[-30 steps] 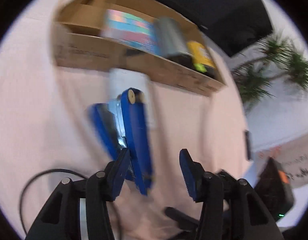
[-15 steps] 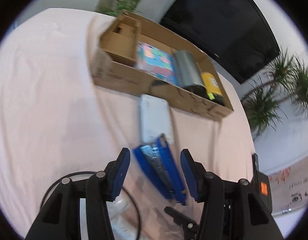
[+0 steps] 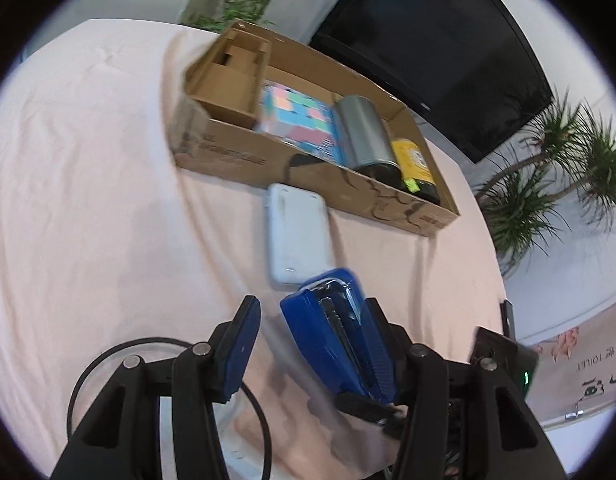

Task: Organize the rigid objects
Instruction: 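Grasp the blue stapler with the right tool and lift it, then lower the blue stapler into the box beside the silver can and release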

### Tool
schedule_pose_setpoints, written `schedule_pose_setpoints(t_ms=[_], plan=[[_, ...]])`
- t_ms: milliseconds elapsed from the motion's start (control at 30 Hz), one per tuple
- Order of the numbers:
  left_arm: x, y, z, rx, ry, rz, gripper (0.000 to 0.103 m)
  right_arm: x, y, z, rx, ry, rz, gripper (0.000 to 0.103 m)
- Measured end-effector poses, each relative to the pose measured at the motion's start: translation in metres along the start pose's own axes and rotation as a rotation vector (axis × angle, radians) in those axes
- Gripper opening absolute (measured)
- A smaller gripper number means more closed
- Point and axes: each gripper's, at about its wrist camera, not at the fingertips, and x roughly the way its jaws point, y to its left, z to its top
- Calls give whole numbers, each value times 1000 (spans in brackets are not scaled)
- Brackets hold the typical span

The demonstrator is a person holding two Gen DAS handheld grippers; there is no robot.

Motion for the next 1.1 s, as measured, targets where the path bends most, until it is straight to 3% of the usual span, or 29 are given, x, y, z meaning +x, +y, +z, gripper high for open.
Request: schedule_pose_setpoints(t_ms=[67, 100, 167, 200, 233, 400, 467, 533, 600, 633, 733, 867, 933, 1000, 1100], plan=[[10, -11, -2, 25, 18, -15, 51, -15, -29, -4, 162, -13, 94, 34], [15, -16, -3, 35, 28, -19, 52, -21, -39, -5, 215, -10, 112, 39], [28, -26, -6, 49, 59, -19, 55, -40, -49, -7, 235, -36, -2, 53], [33, -30, -7, 53, 69, -23, 55, -51, -45, -7, 185, -68, -83, 64], [38, -33, -8, 56, 77, -27, 55, -60, -37, -7, 119, -101, -147, 68], [56, -40, -13, 53, 113, -25, 55, -64, 32, -13, -339, -182, -407, 68], [57, -38, -14, 42, 113, -21, 55, -46, 40, -6, -397, -144, -477, 61], [59, -32, -15, 14, 118, -20, 55, -28, 40, -1, -402, -90, -511, 37], [62, -27, -16, -8, 131, -29, 55, -8, 32, 11, -383, -51, -575, 24], [65, -25, -18, -20, 145, -33, 55, -6, 28, 12, -370, -42, -594, 23], [70, -22, -19, -38, 173, -68, 55, -9, 14, 19, -239, -48, -503, 23], [82, -18, -18, -73, 200, -110, 55, -22, -23, 27, 81, -28, -208, 22], [87, -20, -20, -63, 211, -135, 53, -24, -33, 25, 162, -16, -132, 22], [91, -23, -22, -43, 227, -167, 37, -21, -37, 22, 209, -2, -69, 22], [88, -25, -20, -40, 225, -185, 28, -15, -33, 20, 214, 14, -52, 23]])
